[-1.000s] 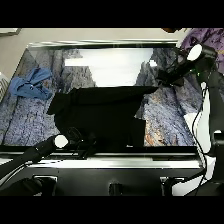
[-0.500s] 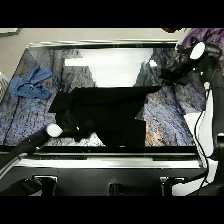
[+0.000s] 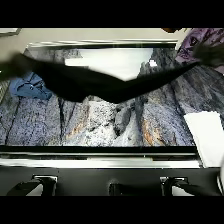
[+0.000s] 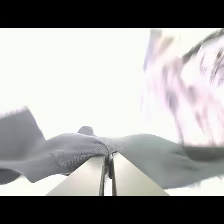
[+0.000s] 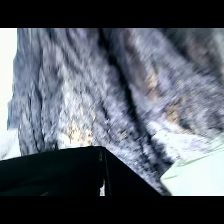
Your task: Fold the clothes and pants, and hang the long-sleeved shirts on hangers.
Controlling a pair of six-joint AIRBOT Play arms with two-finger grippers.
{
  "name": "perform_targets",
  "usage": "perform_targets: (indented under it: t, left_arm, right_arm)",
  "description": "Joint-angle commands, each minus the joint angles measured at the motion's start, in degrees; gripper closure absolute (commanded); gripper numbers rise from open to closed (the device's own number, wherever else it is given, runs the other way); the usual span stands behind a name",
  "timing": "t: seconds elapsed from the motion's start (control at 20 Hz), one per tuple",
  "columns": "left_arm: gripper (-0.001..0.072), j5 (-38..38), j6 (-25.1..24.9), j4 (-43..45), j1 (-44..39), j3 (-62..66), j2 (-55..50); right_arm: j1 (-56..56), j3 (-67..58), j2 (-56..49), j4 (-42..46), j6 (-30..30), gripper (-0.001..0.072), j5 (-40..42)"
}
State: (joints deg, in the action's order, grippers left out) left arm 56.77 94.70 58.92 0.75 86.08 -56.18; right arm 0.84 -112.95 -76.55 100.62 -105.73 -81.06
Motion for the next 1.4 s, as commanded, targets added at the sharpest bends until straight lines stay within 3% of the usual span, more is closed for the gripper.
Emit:
perform_targets:
  t: [0.0,0.1,0.3,0.4,0.55,0.85,1.15,1.35]
  left_arm:
    - [0.069,6.1,-4.24,4.04,6.49,16.35,5.07]
    - [0.0691,6.23,-3.13,7.3,8.52,18.69,9.75]
    - [0.0691,7.82,4.68,20.31,10.8,18.67,17.84]
    - [0.069,8.94,7.43,24.35,10.99,18.67,18.97]
    - [0.0691,12.79,7.43,23.41,10.95,17.05,16.57]
    - [0.0691,14.88,8.83,16.9,10.93,1.86,1.92]
    - [0.0689,6.84,8.61,16.04,10.93,-7.8,-25.22]
    - [0.0688,4.15,8.63,14.19,10.93,-7.8,-39.04]
  right_arm:
    - [0.02,-0.07,12.41,3.87,-0.72,0.0682,-0.07]
    - [0.02,-0.07,19.37,3.82,-1.25,0.0682,-1.11]
    - [0.02,-0.07,29.77,3.78,-1.31,0.0682,1.22]
    - [0.02,-0.07,31.78,3.61,-1.97,0.0682,3.26]
    - [0.02,0.0,29.64,2.84,-3.23,0.0682,3.8]
    - [0.02,0.0,6.03,-5.18,-3.54,0.0682,3.65]
    - [0.02,0.0,-24.59,-17.84,-3.39,0.0682,7.65]
    - [-0.04,0.0,-34.1,-28.0,-3.43,0.0682,11.39]
